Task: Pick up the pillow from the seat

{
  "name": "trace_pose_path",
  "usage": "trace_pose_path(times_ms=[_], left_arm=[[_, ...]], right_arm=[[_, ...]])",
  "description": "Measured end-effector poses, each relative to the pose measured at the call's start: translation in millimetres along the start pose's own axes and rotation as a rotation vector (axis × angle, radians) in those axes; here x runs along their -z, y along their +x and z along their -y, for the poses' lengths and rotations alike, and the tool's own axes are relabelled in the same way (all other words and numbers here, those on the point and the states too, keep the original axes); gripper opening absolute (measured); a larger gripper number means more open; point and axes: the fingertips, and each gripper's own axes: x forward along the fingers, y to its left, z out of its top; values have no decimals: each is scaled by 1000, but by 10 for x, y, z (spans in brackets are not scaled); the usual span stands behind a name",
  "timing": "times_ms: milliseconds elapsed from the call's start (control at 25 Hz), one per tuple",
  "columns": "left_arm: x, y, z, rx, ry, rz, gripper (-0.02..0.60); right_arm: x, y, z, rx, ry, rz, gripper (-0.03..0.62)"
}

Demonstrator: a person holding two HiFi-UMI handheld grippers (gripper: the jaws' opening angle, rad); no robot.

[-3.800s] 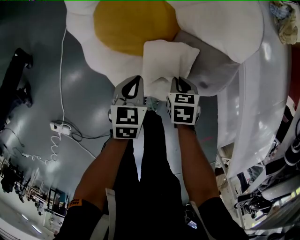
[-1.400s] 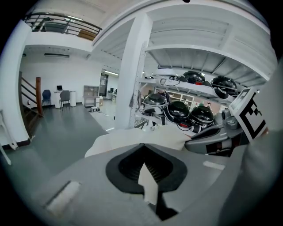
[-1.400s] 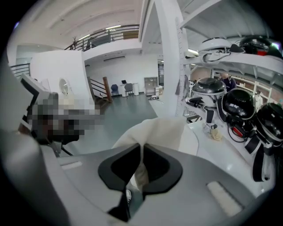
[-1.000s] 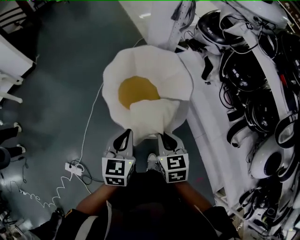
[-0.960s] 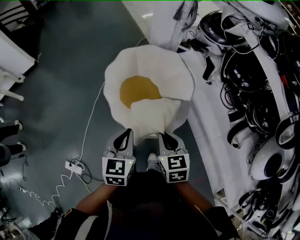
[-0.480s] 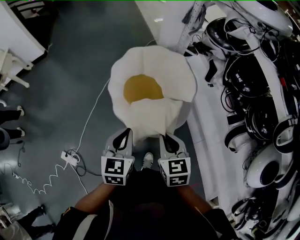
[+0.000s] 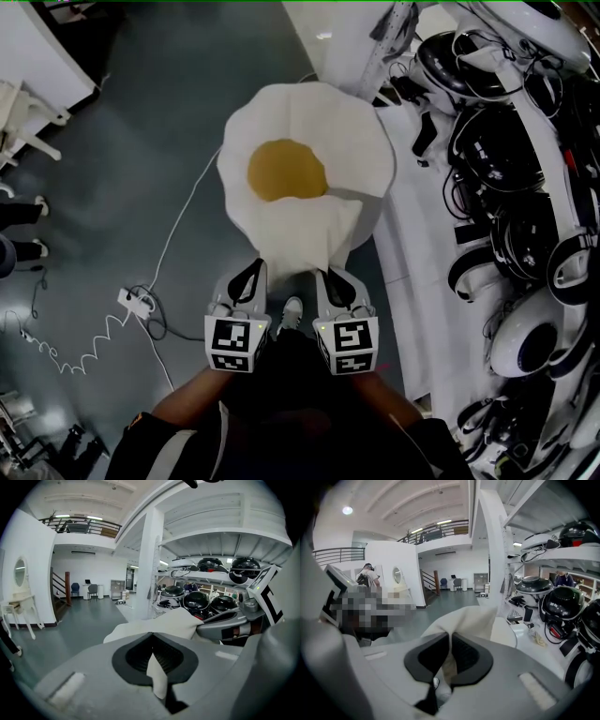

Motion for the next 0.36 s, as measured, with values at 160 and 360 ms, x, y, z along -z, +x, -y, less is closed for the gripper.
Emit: trace_pose_path(times_ms=[160, 360], left_arm=[[-21, -29, 5, -7, 4, 7, 2], [-60, -64, 6, -18, -7, 0, 2]], right_arm=[[-66, -24, -22, -2, -6, 11, 23], [-16, -39, -47, -10, -6, 5, 23]])
